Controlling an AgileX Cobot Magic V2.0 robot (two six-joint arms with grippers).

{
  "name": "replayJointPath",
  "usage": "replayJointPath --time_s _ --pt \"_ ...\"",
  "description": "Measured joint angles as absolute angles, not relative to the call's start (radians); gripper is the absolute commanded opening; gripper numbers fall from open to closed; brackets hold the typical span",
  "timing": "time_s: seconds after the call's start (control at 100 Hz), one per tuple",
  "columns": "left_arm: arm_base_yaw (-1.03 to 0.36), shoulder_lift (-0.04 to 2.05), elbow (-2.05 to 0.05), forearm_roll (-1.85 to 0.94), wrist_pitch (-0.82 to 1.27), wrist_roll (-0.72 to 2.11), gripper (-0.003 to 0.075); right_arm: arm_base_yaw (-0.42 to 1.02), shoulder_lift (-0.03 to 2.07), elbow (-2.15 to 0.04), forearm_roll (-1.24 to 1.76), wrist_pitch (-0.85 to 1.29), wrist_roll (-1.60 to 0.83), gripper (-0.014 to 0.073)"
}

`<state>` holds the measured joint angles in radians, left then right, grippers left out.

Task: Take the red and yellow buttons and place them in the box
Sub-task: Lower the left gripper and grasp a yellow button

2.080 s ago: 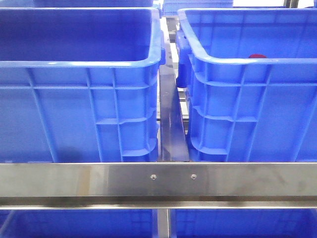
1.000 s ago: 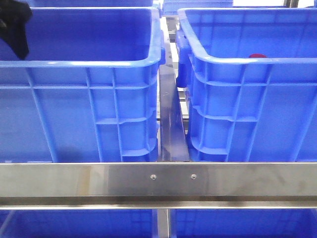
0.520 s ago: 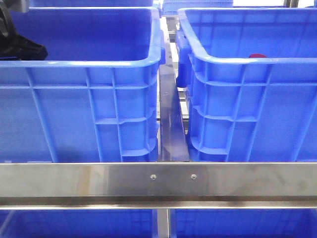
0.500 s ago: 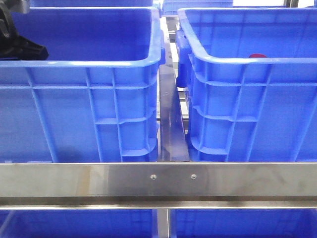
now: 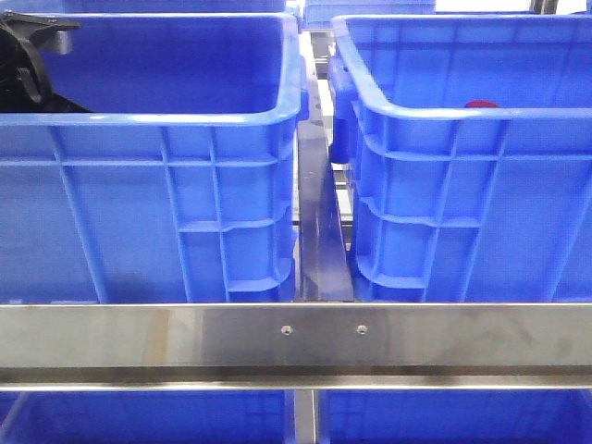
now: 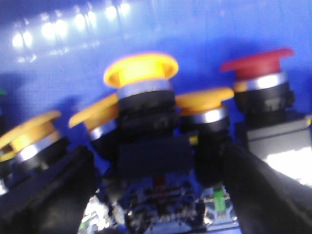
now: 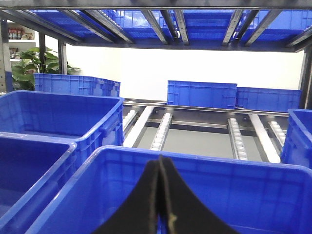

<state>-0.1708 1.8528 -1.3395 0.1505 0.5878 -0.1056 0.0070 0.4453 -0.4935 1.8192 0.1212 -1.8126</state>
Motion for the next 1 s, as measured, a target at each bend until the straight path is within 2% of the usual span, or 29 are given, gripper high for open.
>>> replayJointPath --time_s 0.05,0.12,0.39,0.75,1.0 --pt "-0.171 1.855 -1.34 0.15 0.586 -0.106 0.0483 0.007 0.445 -0.493 1.819 0.121 -1.813 -0.0067" --pt "-0.171 1.855 -1.34 0.149 0.582 -0.106 0.0407 0.007 0.445 -0.493 1.819 0.121 -1.813 -0.0067" --pt "-0.171 1.835 -1.338 0.149 0.584 -0.104 -0.0018 0.007 0.445 -0.493 1.819 0.121 -1.813 -0.0067" --pt "-0.175 1.629 -1.319 0.112 0.631 -0.104 -0.0019 0.007 0.445 -0.493 1.819 0.121 -1.813 -0.0067" --pt "-0.265 1.404 -1.205 0.11 0.629 -0.104 -0.0019 0.007 0.445 -0.493 1.819 0.121 -1.813 -0.0067"
